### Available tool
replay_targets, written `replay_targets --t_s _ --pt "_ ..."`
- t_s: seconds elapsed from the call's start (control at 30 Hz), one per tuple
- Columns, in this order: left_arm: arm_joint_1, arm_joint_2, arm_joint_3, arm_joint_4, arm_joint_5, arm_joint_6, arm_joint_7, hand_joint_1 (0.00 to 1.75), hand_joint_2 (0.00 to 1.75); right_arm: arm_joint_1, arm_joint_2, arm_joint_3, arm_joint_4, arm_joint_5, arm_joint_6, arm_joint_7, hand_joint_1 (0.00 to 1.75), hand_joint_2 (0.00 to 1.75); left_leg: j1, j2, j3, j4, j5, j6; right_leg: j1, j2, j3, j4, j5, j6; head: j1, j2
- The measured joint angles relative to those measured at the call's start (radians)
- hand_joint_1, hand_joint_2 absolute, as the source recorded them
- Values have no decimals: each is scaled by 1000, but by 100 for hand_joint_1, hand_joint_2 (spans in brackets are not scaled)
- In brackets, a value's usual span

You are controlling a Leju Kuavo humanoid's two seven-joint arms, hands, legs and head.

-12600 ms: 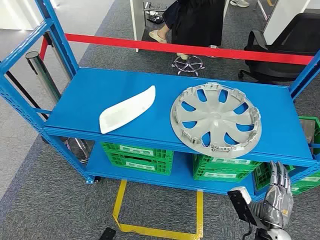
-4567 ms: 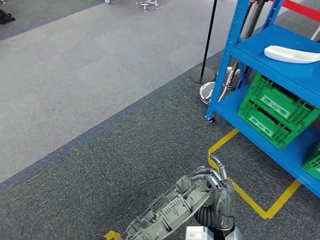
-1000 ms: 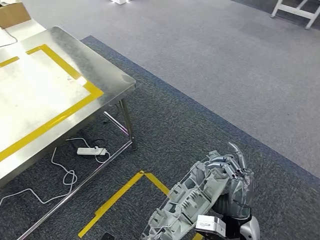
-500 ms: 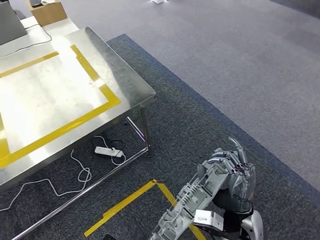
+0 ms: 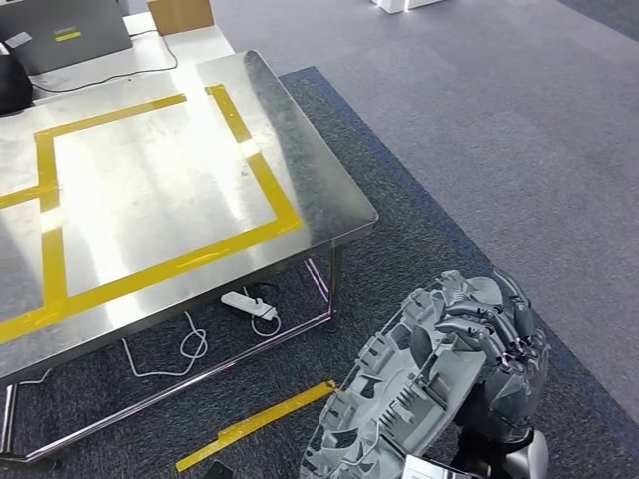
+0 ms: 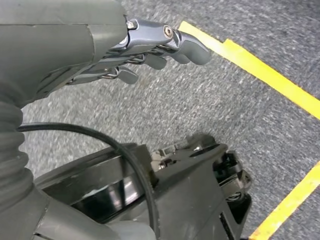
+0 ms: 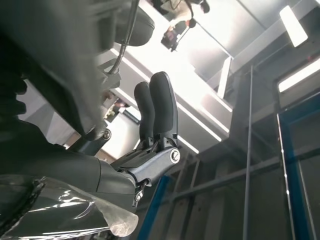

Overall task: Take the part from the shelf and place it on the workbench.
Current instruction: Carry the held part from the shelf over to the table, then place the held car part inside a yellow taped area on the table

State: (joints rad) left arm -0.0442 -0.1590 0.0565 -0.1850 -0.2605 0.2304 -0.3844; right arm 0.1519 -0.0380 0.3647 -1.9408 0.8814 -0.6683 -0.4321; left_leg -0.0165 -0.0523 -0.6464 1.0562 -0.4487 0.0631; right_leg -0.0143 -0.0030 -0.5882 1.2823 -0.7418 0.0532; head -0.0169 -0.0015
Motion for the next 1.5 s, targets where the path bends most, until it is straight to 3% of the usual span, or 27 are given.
replay_targets --t_s 0.07,0.13,0.17,0.23,0.27,0.3,0.37,0.43,0.5,0.53,0.6,0.67,0.73,0.8,0.83,0.9,0.97,1.03,1.07,1.1,1.17,1.23,1.3,1.33,1.4,1.43,1.5 --pt "2 -1 0 0 -1 0 0 0 175 1 -1 0 -7 -3 0 -13 175 175 3 -30 15 1 -11 -6 -3 8 -25 -45 83 3 0 0" --pt "2 -1 0 0 -3 1 0 0 175 4 -1 0 -21 -10 0 -51 175 175 6 -60 24 5 -22 -16 -12 56 -6 -157 175 8 1 0" --pt "1 -2 0 0 -5 2 1 0 175 7 0 0 -32 -14 0 -78 175 175 7 -74 23 9 -24 -22 -15 80 7 -198 196 7 1 0" --pt "2 -2 0 0 -10 5 1 0 175 14 7 0 -58 -16 0 -127 175 175 10 -99 15 10 -22 -33 -15 98 20 -225 196 -4 1 0" --pt "3 -3 0 0 -13 6 1 0 175 15 13 0 -73 -16 0 -151 175 175 11 -111 13 7 -20 -38 -16 86 26 -230 194 -11 1 0" --pt "5 -3 0 0 -16 7 1 0 175 15 21 0 -86 -16 0 -170 175 175 10 -106 11 9 -22 -44 -17 73 30 -235 195 -16 1 0" --pt "4 -4 0 0 -21 9 3 0 175 17 34 -2 -105 -16 0 -193 175 175 6 -50 -10 57 -48 -57 -20 42 46 -245 194 -27 -7 0" --pt "-1 -6 0 0 -25 10 3 0 175 23 41 -7 -113 -17 0 -199 175 175 9 21 -66 173 -98 -69 -16 7 60 -249 186 -36 -15 0" --pt "-3 -8 -1 0 -30 11 6 0 175 26 46 -12 -115 -18 0 -204 175 175 15 43 -116 268 -121 -74 -14 -26 70 -250 176 -40 -15 0" --pt "-2 -9 -1 0 -33 12 8 0 175 26 48 -14 -116 -20 0 -209 175 175 17 45 -119 270 -108 -73 -13 -40 76 -250 171 -41 -15 0" --pt "-2 -11 -2 0 -40 15 13 0 175 26 50 -16 -117 -29 0 -218 175 175 14 58 -74 174 -38 -63 -11 -67 93 -251 160 -41 -15 0" --pt "-4 -12 -5 0 -45 18 17 0 175 26 50 -16 -122 -51 0 -226 175 175 -1 107 -17 63 4 -41 -7 -90 104 -255 150 -38 -14 0" --pt "-6 -14 -8 0 -46 19 18 0 175 24 49 -14 -127 -74 0 -232 175 175 -15 137 5 18 -5 -24 -3 -111 109 -262 145 -31 -15 0" --pt "-5 -15 -8 0 -47 19 18 0 175 18 46 -10 -129 -85 0 -233 175 175 -13 117 13 -5 -10 -18 1 -130 119 -273 141 -23 -16 0" --pt "-3 -15 -8 0 -47 19 18 0 175 13 45 -8 -130 -88 0 -233 175 175 -9 105 21 -17 -8 -17 1 -119 124 -273 135 -19 -14 0" --pt "-3 -17 -8 0 -49 19 17 0 175 6 42 -5 -134 -97 0 -234 175 175 2 78 41 -39 -4 -14 -1 -59 99 -212 99 -15 -8 0" --pt "-6 -19 -8 0 -52 18 18 0 175 1 38 -1 -136 -117 0 -234 175 175 5 49 46 -43 -5 -11 -2 -8 22 -79 52 -12 -2 0" --pt "-7 -21 -8 0 -54 18 18 0 175 -5 30 7 -137 -140 0 -230 175 175 5 18 48 -41 -8 -11 -2 1 -44 -1 54 -8 -1 0" --pt "-7 -21 -8 0 -55 17 19 0 175 -12 25 12 -138 -153 0 -225 175 175 6 3 51 -40 -10 -13 -3 2 -53 -12 84 -6 -1 0" --pt "-7 -21 -8 0 -57 15 19 0 175 -21 21 19 -138 -165 0 -219 175 175 7 -12 54 -37 -14 -16 -5 7 -42 -63 132 -4 -1 0" --pt "-9 -23 -9 0 -62 13 19 0 175 -43 11 32 -140 -184 0 -207 175 175 8 -40 57 -27 -22 -26 -11 44 -1 -178 202 -2 0 0" --pt "-12 -24 -10 0 -66 12 21 0 175 -65 2 41 -140 -195 0 -200 175 175 10 -62 46 -15 -24 -36 -14 78 25 -234 209 -7 1 0" --pt "-12 -25 -12 0 -69 12 23 0 175 -87 -3 47 -141 -207 0 -193 175 175 12 -81 34 -11 -21 -44 -13 71 32 -242 203 -17 2 0" --pt "-11 -26 -13 0 -71 12 24 0 175 -100 -4 50 -142 -215 1 -188 175 175 11 -75 31 -7 -22 -49 -14 60 34 -243 204 -21 2 0" --pt "-13 -27 -15 0 -74 12 28 0 175 -129 -6 55 -142 -232 5 -169 175 175 9 -29 7 42 -48 -60 -17 34 41 -247 203 -32 -4 0" --pt "-15 -28 -15 0 -75 12 30 0 175 -143 -7 57 -141 -239 7 -157 175 175 9 4 -19 95 -72 -66 -15 19 44 -248 201 -37 -6 0" --pt "-17 -29 -16 0 -78 11 34 0 175 -170 -8 57 -134 -250 14 -131 175 175 13 37 -85 220 -117 -73 -12 -10 48 -248 196 -44 -9 0"
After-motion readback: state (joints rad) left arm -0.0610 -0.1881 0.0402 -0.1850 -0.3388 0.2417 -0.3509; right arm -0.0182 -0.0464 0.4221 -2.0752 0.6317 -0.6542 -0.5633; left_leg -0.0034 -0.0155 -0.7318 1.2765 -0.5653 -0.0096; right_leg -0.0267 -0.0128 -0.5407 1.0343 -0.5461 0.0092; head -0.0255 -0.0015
